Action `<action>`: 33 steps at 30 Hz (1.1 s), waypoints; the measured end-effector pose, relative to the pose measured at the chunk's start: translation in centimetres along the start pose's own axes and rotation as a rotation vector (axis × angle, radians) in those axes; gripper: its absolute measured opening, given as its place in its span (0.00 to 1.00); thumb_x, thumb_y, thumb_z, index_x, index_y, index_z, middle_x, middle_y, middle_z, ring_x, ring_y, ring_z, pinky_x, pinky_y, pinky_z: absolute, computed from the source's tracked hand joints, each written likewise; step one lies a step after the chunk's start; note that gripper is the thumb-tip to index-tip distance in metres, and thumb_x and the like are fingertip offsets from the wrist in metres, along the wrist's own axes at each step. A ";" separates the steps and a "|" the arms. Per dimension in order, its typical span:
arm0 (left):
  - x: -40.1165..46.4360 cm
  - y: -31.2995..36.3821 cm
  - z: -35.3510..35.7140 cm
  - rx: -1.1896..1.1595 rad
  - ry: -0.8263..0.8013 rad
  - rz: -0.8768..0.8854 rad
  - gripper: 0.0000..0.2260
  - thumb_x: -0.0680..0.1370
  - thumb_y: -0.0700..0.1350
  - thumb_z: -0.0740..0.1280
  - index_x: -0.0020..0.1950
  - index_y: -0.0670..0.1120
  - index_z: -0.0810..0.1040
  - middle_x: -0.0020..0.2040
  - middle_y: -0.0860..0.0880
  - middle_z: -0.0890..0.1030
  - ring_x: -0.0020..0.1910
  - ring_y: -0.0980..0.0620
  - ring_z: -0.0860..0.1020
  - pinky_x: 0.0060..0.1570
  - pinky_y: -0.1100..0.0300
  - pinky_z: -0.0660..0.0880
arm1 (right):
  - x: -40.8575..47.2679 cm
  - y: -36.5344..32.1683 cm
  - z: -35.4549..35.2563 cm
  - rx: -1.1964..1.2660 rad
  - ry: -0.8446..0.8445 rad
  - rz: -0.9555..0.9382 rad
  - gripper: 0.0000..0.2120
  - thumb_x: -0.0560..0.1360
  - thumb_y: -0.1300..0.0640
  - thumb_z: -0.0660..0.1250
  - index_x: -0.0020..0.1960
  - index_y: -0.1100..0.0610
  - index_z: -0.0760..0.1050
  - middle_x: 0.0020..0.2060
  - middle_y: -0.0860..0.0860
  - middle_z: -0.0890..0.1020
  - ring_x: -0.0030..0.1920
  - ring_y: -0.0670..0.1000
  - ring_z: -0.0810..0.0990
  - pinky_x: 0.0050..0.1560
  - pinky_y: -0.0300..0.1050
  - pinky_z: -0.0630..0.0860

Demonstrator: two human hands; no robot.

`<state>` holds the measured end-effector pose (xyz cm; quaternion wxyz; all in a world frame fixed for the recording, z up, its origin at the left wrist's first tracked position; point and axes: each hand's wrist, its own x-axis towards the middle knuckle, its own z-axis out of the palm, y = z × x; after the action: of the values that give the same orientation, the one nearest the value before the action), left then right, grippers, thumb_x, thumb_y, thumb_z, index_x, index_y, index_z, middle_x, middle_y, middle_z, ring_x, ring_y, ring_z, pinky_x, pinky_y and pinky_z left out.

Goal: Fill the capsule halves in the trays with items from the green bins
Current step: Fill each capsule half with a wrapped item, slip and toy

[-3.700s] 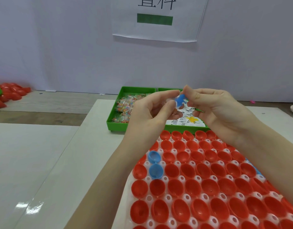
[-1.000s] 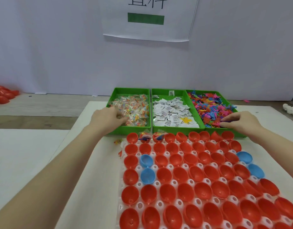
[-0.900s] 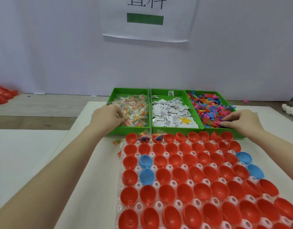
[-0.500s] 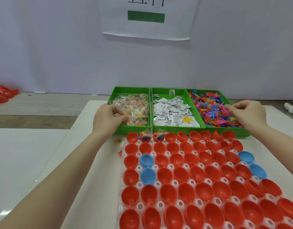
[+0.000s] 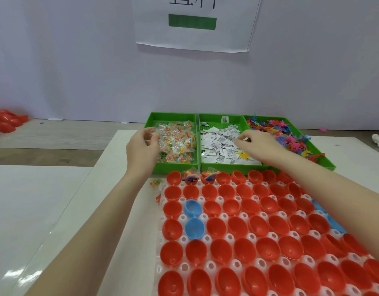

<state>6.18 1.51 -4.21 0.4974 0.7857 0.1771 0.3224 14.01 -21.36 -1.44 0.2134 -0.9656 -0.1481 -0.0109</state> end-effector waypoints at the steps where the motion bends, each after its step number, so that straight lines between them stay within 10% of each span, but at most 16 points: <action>1: -0.2 0.2 -0.1 -0.024 0.001 0.009 0.11 0.79 0.41 0.62 0.60 0.42 0.75 0.47 0.50 0.75 0.39 0.59 0.72 0.31 0.78 0.67 | 0.1 -0.4 0.4 -0.043 -0.047 0.002 0.15 0.77 0.49 0.61 0.59 0.55 0.76 0.56 0.53 0.79 0.47 0.51 0.77 0.48 0.46 0.72; 7: -1.9 2.1 -1.9 -0.194 -0.041 0.042 0.09 0.75 0.42 0.69 0.53 0.49 0.74 0.37 0.54 0.77 0.36 0.61 0.76 0.32 0.77 0.70 | 0.4 -0.9 2.8 -0.142 -0.047 0.084 0.20 0.72 0.45 0.67 0.56 0.59 0.79 0.58 0.54 0.80 0.56 0.55 0.77 0.49 0.49 0.73; 13: -4.0 3.6 -2.0 -0.308 -0.115 0.023 0.16 0.73 0.42 0.71 0.49 0.55 0.65 0.38 0.49 0.80 0.40 0.51 0.81 0.43 0.66 0.75 | -0.3 -1.3 2.5 -0.037 0.213 -0.020 0.12 0.72 0.43 0.68 0.47 0.49 0.83 0.31 0.45 0.76 0.32 0.47 0.74 0.35 0.40 0.65; 18: -5.2 3.9 -1.2 -0.299 -0.263 -0.023 0.11 0.72 0.41 0.72 0.43 0.51 0.70 0.34 0.51 0.83 0.36 0.54 0.83 0.43 0.62 0.76 | -1.2 -2.0 1.0 0.276 0.311 -0.128 0.22 0.77 0.48 0.63 0.42 0.68 0.80 0.23 0.54 0.72 0.23 0.45 0.61 0.29 0.36 0.60; 24: -5.9 5.8 -1.4 -0.521 -0.433 -0.122 0.15 0.70 0.40 0.73 0.54 0.47 0.75 0.36 0.51 0.85 0.37 0.55 0.83 0.40 0.68 0.78 | -6.2 -5.7 -0.7 0.277 0.407 -0.511 0.09 0.75 0.53 0.66 0.48 0.55 0.84 0.26 0.53 0.74 0.28 0.47 0.67 0.32 0.42 0.64; 33: -5.6 6.9 -3.1 -0.543 -0.494 -0.144 0.10 0.71 0.38 0.71 0.52 0.41 0.80 0.40 0.46 0.85 0.41 0.53 0.84 0.42 0.65 0.79 | -8.6 -8.2 -1.5 0.028 0.412 -0.596 0.11 0.75 0.55 0.63 0.53 0.52 0.82 0.27 0.43 0.65 0.29 0.46 0.66 0.29 0.40 0.62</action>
<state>-0.29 -2.81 1.01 0.7369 0.6647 0.0146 0.1224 3.48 -17.31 2.52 0.2395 -0.8546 -0.3769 -0.2650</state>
